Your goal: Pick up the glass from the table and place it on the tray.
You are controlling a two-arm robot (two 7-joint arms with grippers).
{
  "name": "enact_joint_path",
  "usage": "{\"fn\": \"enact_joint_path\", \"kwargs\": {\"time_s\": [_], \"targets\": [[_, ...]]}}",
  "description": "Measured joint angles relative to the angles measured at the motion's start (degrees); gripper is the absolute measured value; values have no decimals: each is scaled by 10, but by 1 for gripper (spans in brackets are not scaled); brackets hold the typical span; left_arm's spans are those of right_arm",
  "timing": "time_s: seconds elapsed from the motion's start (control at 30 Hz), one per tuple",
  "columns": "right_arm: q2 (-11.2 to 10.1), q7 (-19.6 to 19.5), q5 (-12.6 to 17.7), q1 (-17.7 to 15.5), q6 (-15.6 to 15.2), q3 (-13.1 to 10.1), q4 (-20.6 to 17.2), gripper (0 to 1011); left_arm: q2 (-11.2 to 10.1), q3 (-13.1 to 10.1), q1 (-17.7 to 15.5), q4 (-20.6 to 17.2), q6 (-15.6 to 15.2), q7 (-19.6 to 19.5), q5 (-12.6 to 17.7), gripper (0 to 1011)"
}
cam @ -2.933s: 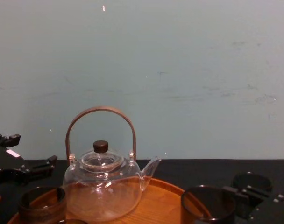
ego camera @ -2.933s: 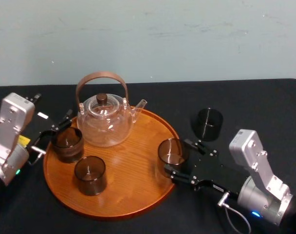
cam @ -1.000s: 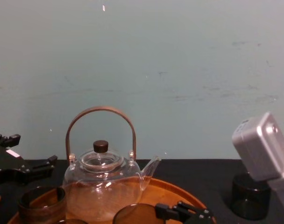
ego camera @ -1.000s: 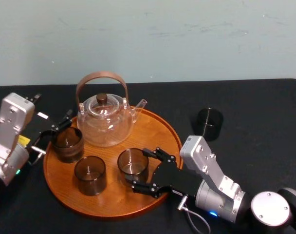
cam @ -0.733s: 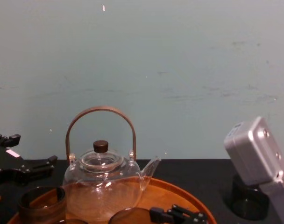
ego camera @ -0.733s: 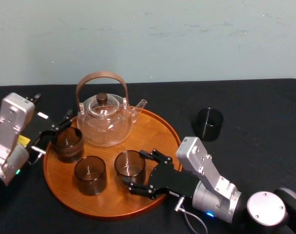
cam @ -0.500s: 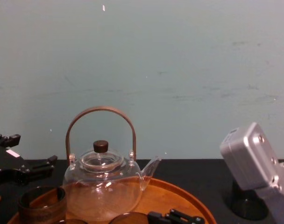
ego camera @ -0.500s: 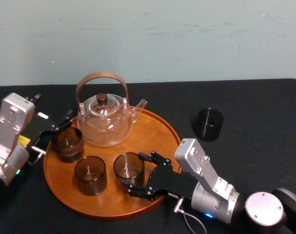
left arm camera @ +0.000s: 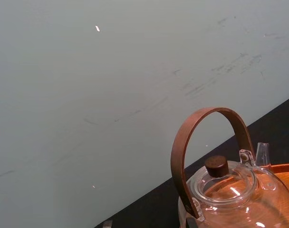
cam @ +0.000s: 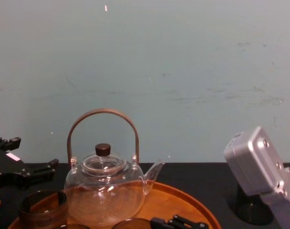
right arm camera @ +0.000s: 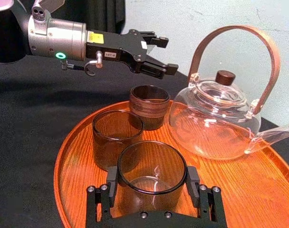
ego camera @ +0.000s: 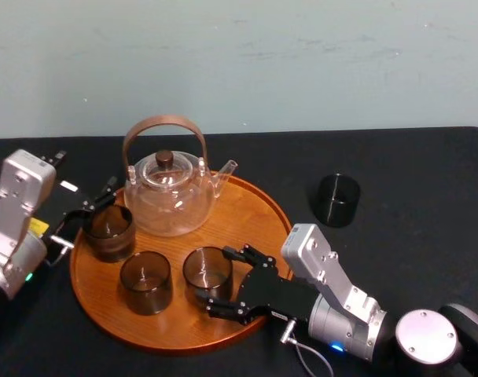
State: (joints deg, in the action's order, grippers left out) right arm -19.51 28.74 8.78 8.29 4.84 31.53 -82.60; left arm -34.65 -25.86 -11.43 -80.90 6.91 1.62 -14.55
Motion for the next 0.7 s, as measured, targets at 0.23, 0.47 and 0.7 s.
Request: {"fn": "enact_joint_path", "kwargs": {"time_s": [0.23, 0.47, 0.7], "targets": [[0, 0, 0, 0, 0, 0, 0, 891, 0, 0, 0, 0, 0, 0, 0, 1001], [0, 0, 1, 0, 0, -1, -1, 995, 0, 0, 0, 0, 0, 0, 0, 1001], [0, 0, 1, 0, 0, -1, -1, 1002, 0, 0, 0, 0, 0, 0, 0, 1001]]}}
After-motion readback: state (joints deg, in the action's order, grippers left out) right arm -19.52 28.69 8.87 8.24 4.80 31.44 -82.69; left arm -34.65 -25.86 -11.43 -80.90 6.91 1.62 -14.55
